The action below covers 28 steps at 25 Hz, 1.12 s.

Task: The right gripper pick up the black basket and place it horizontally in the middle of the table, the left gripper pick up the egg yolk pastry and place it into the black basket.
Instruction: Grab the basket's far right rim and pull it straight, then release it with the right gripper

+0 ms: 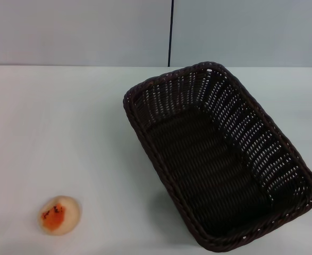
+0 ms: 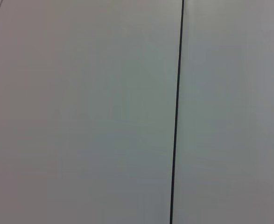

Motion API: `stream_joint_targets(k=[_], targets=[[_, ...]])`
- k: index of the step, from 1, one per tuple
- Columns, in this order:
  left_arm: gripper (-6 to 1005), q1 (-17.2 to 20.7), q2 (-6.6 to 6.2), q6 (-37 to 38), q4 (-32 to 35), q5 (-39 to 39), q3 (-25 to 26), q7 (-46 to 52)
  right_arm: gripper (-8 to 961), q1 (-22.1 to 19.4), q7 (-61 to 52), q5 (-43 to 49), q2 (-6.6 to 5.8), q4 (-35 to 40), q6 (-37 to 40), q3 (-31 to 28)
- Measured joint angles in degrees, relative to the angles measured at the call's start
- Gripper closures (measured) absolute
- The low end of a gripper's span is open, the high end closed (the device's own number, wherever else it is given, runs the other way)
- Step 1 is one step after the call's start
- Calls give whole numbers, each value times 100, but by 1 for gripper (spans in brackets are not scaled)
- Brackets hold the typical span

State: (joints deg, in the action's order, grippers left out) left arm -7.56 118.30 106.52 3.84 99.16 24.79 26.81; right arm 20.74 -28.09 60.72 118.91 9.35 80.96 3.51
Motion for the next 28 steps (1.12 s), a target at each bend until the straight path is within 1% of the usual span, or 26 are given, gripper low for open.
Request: stream_joint_targets(k=[12,15,17,18,19,20,24,26,28], targets=[[472,-4,-4,0,-11,23,-11,8,513,41,-32,76,-6,-42,-46,24],[471,-5,-8,0,-15,30,-3,9,512,30,-287,272,-12,12,10,46],[471,-7,-14,11,-15,33,-19,15,511,-4,-892,549,-22,243,172,140],[471,-8,-22,35,-5,39,-59,27,511,-37,-1415,736,-23,475,271,235],[470,-8,-22,35,-5,39,-59,27,510,-66,-2043,939,-29,775,387,353],[470,-13,-34,82,34,51,-170,74,510,-83,-2552,1073,-37,1045,464,451],[469,-20,-35,86,40,52,-194,129,508,-111,-4462,1759,-67,2297,751,922],[469,-24,-35,88,45,52,-195,160,507,-89,-5333,2148,-135,2873,846,1137],[468,-26,-36,79,51,52,-197,175,506,-22,-6111,2589,-252,3363,1026,1351]])
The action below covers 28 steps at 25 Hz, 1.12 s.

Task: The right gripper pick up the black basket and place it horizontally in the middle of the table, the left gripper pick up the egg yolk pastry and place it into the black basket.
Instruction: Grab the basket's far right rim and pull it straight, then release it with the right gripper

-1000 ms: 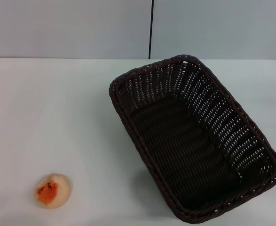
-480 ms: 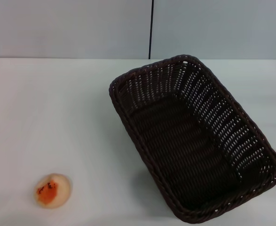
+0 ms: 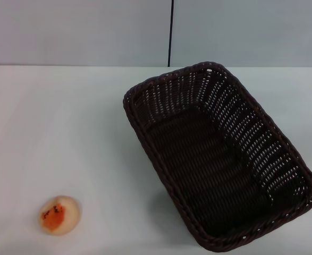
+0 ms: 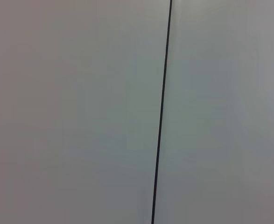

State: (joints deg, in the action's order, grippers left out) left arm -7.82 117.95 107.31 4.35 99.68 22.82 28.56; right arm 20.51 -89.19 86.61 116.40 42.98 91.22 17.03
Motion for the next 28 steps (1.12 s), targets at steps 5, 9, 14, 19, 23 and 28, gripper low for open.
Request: stream_joint_targets(k=[5,9,14,19,23,28], targets=[[467,-1,0,-42,2,-1,-2,1,504,420,-1669,1297,-302,1241,843,301],[466,0,1,-87,-9,-1,-13,1,502,901,-2835,2474,-465,2198,1445,385],[465,-6,7,-162,-14,-2,-15,1,499,1530,-3980,3737,-610,2811,1782,807],[463,-17,16,-207,-24,-1,-81,-16,414,1766,-4115,3893,-654,2928,2054,1117],[462,-15,18,-217,-38,-1,-101,-31,283,2030,-4443,4528,-689,2943,2103,1460],[461,-25,18,-222,-55,-1,-140,-15,259,2308,-4563,5142,-696,2639,2092,1978]])
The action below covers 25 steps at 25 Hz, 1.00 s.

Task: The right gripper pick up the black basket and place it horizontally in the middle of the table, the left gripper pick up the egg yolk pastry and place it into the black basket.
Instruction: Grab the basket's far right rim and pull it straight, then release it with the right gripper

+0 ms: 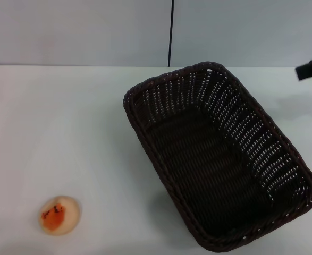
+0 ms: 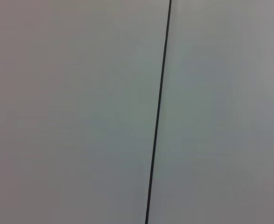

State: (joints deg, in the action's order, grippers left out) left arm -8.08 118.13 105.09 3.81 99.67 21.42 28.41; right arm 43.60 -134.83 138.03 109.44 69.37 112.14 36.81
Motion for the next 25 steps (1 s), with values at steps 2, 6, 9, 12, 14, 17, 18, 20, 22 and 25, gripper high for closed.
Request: stream_joint_targets(k=[2,6,9,12,14,17,18,20,22,25], targets=[[461,-4,1,-5,-1,0,-8,1,259,53,-13,100,-1,-143,-34,139],[460,17,4,-7,-3,0,-8,2,260,108,-24,244,15,-364,-145,411],[459,33,6,-8,-3,0,-8,3,260,134,-39,505,100,-504,-382,575],[458,42,13,-27,-3,0,-7,5,260,148,-47,641,201,-781,-667,711],[458,43,15,-48,-3,0,-6,6,259,147,-47,643,210,-866,-730,764],[457,47,12,-62,-3,0,-6,6,265,149,-46,646,225,-1025,-860,923],[457,50,9,-68,-3,0,-6,6,272,148,-46,647,236,-1047,-885,941],[456,51,7,-74,-3,0,-6,7,285,139,-46,649,255,-1096,-923,958],[456,52,7,-90,-4,-1,-6,7,297,136,-43,651,266,-1186,-944,963],[455,52,7,-94,-9,-1,-6,11,317,141,-16,654,307,-1374,-1069,1008]])
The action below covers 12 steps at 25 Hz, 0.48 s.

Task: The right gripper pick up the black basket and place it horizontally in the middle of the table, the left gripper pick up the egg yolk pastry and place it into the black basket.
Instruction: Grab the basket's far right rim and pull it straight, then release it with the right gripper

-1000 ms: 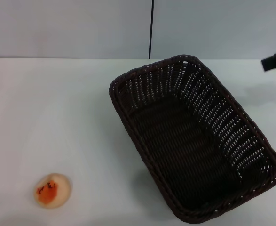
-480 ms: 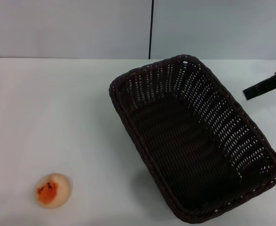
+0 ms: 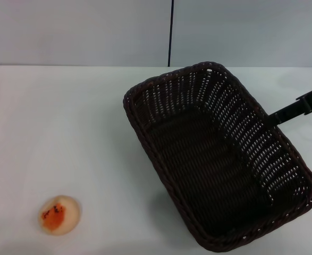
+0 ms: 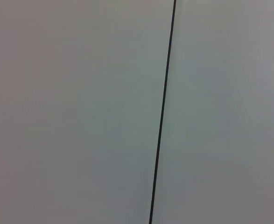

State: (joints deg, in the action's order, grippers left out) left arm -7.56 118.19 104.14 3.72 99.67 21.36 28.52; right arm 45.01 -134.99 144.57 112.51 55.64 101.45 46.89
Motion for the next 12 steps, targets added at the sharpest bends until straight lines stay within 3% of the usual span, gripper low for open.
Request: stream_joint_targets(k=[12], targets=[[452,0,2,-3,-84,-1,11,5,393,-8,60,18,175,-302,-371,656]])
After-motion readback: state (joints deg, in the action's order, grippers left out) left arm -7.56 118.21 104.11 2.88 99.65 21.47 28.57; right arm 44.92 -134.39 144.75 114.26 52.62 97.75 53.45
